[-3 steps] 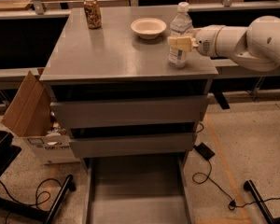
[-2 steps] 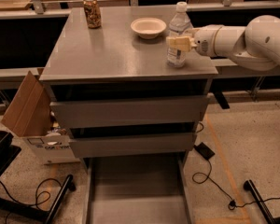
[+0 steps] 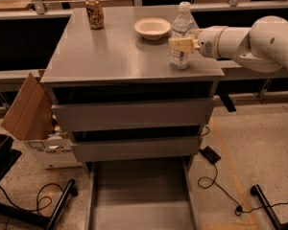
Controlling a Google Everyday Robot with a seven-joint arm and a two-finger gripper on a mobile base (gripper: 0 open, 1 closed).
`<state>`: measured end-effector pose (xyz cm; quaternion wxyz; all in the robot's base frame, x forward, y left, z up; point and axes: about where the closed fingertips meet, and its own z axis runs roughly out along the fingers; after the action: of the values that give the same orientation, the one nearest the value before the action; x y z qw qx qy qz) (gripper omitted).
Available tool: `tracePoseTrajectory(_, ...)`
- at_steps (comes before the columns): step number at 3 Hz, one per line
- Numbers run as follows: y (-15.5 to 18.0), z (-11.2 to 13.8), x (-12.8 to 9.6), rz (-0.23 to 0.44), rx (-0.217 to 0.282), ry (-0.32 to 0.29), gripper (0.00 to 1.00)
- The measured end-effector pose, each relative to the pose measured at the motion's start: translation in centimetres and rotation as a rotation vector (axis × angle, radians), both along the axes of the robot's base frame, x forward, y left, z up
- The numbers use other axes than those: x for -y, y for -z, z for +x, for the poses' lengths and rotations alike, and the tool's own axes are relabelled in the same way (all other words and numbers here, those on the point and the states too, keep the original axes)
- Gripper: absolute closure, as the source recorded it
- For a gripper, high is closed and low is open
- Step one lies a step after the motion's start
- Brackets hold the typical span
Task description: Pick blue plastic bottle from bottom drawer and place on counter
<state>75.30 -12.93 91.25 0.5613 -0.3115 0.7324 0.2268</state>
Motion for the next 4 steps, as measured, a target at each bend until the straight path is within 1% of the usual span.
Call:
tracePoseTrajectory(1,0.1,0.0,-0.3,0.001,-0.001,-0.004,0.12)
tracePoseTrajectory(2,0.1,0.1,-0.6,0.001,-0.002,-0.008,0.00)
tracePoseTrajectory(3,0.1,0.1,-0.6,0.001,-0.002,-0.008,0.00)
tracePoseTrajectory(4,-2.7,-0.6,2.0,-0.013,0.024,-0.010,0.00)
